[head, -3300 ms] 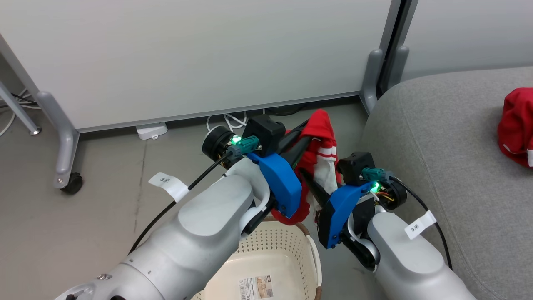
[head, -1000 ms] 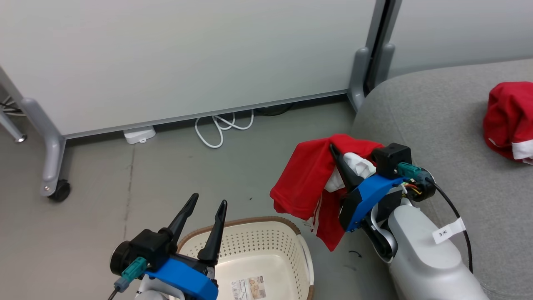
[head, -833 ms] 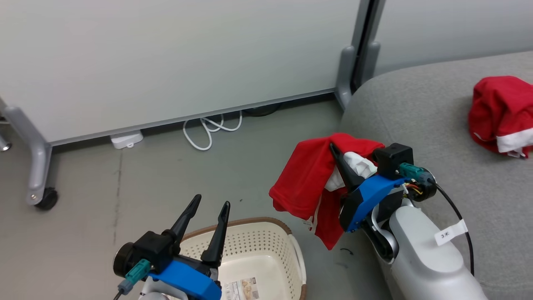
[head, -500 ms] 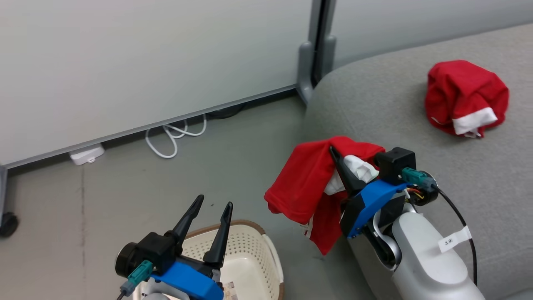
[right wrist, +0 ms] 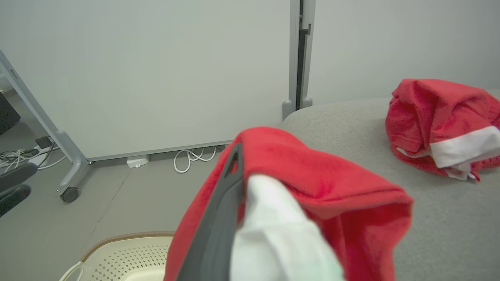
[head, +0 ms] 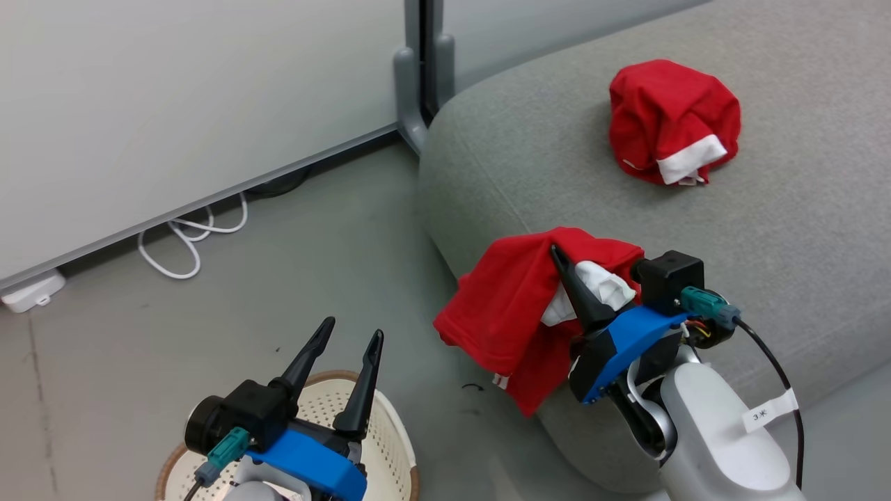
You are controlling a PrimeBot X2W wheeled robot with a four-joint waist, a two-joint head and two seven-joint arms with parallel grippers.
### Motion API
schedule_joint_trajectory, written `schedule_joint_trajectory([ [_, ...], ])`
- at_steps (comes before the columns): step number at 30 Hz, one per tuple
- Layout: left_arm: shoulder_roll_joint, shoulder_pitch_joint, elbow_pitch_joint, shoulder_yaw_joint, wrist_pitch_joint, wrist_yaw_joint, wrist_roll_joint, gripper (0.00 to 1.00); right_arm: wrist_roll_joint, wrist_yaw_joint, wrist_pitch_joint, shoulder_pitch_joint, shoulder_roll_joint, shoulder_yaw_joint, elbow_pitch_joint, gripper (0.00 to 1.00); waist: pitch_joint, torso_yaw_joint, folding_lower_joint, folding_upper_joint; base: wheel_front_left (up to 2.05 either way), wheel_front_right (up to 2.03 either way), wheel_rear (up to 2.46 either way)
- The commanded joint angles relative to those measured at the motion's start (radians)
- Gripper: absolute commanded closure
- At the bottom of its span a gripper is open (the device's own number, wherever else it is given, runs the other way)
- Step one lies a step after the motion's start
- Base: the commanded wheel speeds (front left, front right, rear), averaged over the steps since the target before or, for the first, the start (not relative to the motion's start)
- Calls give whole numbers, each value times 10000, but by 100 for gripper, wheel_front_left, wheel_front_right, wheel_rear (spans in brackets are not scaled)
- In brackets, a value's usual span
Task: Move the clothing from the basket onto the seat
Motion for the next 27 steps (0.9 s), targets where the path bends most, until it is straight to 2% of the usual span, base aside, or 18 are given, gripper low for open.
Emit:
schedule_joint_trajectory([
  [1, 40, -129, 5, 7, -47, -22, 58, 0, 29, 5, 4, 99, -4, -31, -90, 100, 112, -210, 0, -1, 0, 0, 0],
  [14, 195, -269, 63, -41, -47, -23, 158, 0, 127, 5, 33, 385, -4, -103, -546, 100, 383, -807, 0, -1, 0, 0, 0],
  [27, 168, -377, 102, -177, -47, -21, 159, 0, 152, 5, 66, 325, -4, -661, -791, 100, 423, -581, 0, -1, 0, 0, 0],
])
